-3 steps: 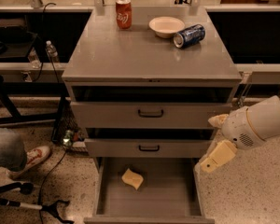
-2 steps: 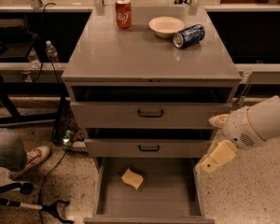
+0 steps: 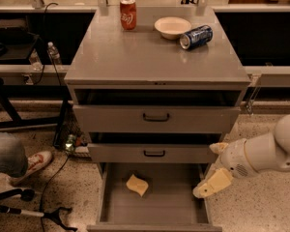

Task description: Pick sponge from bottom drawer and place on counter

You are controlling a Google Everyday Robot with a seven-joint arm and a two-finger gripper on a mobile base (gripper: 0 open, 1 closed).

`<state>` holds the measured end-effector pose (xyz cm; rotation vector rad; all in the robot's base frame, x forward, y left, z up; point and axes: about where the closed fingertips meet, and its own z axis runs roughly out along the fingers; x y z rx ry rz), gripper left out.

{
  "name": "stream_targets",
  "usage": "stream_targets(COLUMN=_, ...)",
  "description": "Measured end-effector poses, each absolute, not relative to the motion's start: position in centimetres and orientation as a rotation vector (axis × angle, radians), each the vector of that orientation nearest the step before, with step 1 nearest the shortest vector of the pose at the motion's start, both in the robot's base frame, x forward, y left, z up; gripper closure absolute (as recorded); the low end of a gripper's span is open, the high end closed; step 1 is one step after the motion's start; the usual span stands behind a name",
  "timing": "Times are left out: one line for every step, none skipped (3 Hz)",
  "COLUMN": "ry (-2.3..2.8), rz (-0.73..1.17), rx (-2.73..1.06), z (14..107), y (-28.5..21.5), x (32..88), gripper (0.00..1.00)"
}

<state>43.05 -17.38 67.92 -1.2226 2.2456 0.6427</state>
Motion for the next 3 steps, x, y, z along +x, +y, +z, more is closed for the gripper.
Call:
stream_targets(ry=2.204, rz=0.608, rx=-1.134, z=61.83, y=-16.57, x=44.00, gripper=0.00)
stream_targets(ry=2.204, rz=0.608, rx=-1.135, z=61.83, y=-16.56, x=44.00, gripper=0.00)
stream_targets(ry=2.207, rz=0.611, rx=-1.112, z=61.18, y=-16.66, x=44.06, gripper=0.00)
